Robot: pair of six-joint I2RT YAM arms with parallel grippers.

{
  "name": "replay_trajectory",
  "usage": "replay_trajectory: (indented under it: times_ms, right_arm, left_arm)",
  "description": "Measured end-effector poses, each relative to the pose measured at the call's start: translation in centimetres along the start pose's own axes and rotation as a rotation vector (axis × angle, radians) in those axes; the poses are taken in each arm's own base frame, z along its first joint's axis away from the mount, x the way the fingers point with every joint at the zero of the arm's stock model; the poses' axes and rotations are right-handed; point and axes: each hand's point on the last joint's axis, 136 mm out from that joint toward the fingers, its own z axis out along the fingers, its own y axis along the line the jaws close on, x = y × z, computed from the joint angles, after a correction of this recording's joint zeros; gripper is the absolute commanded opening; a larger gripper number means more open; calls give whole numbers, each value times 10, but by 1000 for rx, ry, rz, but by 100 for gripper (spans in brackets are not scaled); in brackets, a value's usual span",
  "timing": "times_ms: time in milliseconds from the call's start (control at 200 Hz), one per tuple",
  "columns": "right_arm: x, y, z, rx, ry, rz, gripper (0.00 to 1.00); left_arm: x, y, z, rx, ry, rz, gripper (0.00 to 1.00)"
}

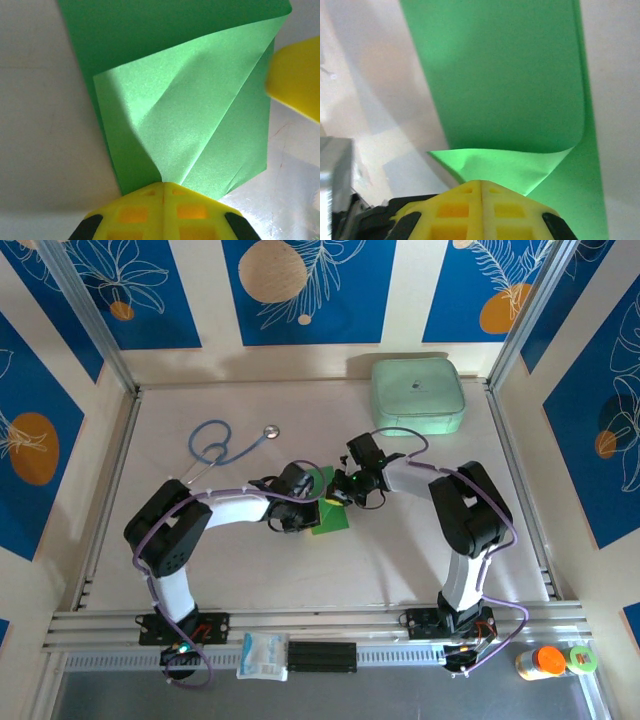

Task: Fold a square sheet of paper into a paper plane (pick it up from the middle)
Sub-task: Fold the triangle a second time at the center of the table.

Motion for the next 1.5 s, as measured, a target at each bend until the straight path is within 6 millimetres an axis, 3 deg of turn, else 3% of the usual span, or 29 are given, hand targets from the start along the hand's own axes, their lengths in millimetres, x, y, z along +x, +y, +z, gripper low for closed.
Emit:
replay_trajectory:
  times_ms: [270,590,1246,1501]
  right_arm:
    - [25,-2,10,16,50,-19,2]
    - [32,-8,22,36,81,-16,0]
    - [24,-18,25,-12,116,6,0]
    - [8,-24,20,-61,128,55,0]
  left_arm:
    - [0,0,0,0,0,0,0]
    - [0,0,0,0,0,0,0]
    - [3,3,1,22,-15,-8,0]
    - [4,4,1,48,-34,-10,0]
